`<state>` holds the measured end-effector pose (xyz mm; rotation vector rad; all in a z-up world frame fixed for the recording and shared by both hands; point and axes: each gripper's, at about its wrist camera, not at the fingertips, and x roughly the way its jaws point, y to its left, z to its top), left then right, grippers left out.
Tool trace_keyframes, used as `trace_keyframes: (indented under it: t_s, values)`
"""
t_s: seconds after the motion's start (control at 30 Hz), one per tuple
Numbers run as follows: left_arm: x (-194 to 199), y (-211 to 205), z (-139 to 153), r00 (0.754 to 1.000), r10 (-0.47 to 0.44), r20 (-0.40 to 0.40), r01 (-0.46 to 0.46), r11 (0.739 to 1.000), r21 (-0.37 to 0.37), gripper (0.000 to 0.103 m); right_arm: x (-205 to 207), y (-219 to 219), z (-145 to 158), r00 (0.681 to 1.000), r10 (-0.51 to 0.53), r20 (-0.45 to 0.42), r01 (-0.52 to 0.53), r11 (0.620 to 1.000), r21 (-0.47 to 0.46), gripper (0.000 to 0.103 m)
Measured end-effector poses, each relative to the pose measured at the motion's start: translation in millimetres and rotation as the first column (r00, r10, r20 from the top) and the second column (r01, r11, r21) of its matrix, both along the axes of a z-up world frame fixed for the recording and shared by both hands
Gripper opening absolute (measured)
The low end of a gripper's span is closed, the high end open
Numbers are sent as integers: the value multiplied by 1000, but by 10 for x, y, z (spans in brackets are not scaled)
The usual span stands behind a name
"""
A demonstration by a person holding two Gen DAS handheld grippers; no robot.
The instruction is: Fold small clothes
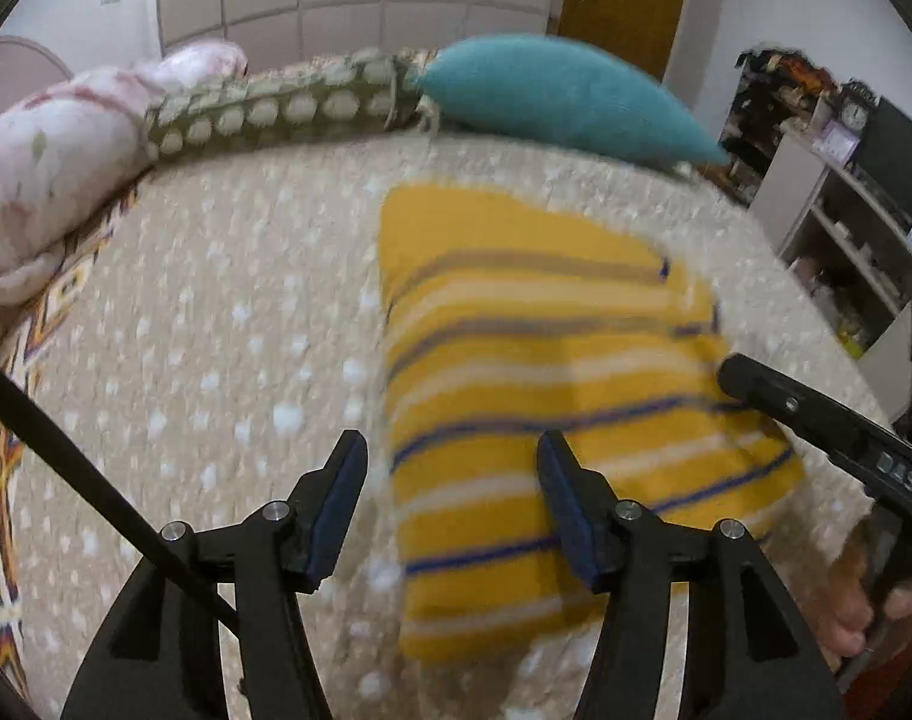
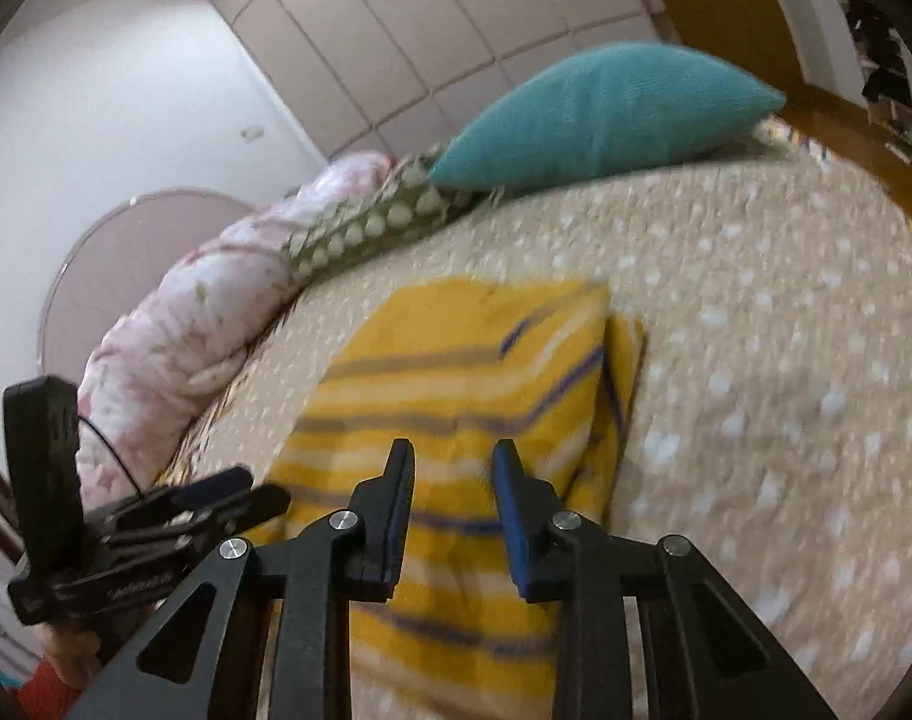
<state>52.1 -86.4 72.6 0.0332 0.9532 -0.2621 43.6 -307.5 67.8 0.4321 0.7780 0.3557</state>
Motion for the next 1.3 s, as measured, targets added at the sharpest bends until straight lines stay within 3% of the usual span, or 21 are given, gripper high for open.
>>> trace_keyframes:
  t_s: [0.13,0.27,0.33,0.43,0.47,0.5,0.53,0.57,0.6,0.67,0.73,0.83,0.93,1.17,1.3]
  values:
    - [-157,151,-85,999,7,-40,-10,998,-58,58,-226,34,-188,996,-25,-81,22,999,-38,30]
    - [-564,267,170,996,28,90,-26,999,-27,58,-654,5,-130,997,-51,-57,45,994,-96,30]
    - [-790,300,337,981,49,187,-54,998,18,70,-875,-5,-97,997,-79,-17,76,989,-129,30]
    - [-1165,371,632,920,98,380,-133,989,68,88,-1182,79,-50,982,-166,93,185,946,-266,33]
    - [-1299,402,736,886,117,448,-163,985,65,101,-1223,108,-17,975,-184,122,213,930,-300,33]
    - [-1435,434,836,845,138,516,-194,979,56,103,-1309,156,10,962,-212,172,260,902,-345,34]
    - [-1506,450,897,823,147,549,-209,976,52,103,-1354,192,27,950,-230,209,294,884,-364,38]
    - [-1576,472,964,804,151,575,-217,975,48,103,-1412,221,39,938,-242,249,321,876,-360,53]
    - [-1614,484,1004,805,141,577,-200,979,40,103,-1409,226,31,941,-238,241,312,885,-346,62]
    - [-1639,499,1026,830,105,548,-140,990,23,103,-1315,229,-22,963,-228,144,263,912,-315,62]
    - [-1620,480,989,846,100,523,-138,990,35,103,-1215,255,-60,978,-196,72,209,933,-294,62]
    - [-1559,467,846,865,108,489,-150,987,48,103,-1160,390,14,979,-167,118,199,909,-367,61]
    - [-1437,468,639,895,125,429,-166,984,60,103,-1059,470,104,978,-138,155,188,905,-381,61]
    - [-1116,550,142,952,195,235,-216,974,69,103,-715,485,1,983,-151,103,178,918,-355,61]
    - [-1033,596,-125,966,210,148,-222,972,71,103,-660,484,-186,986,-161,47,167,919,-356,61]
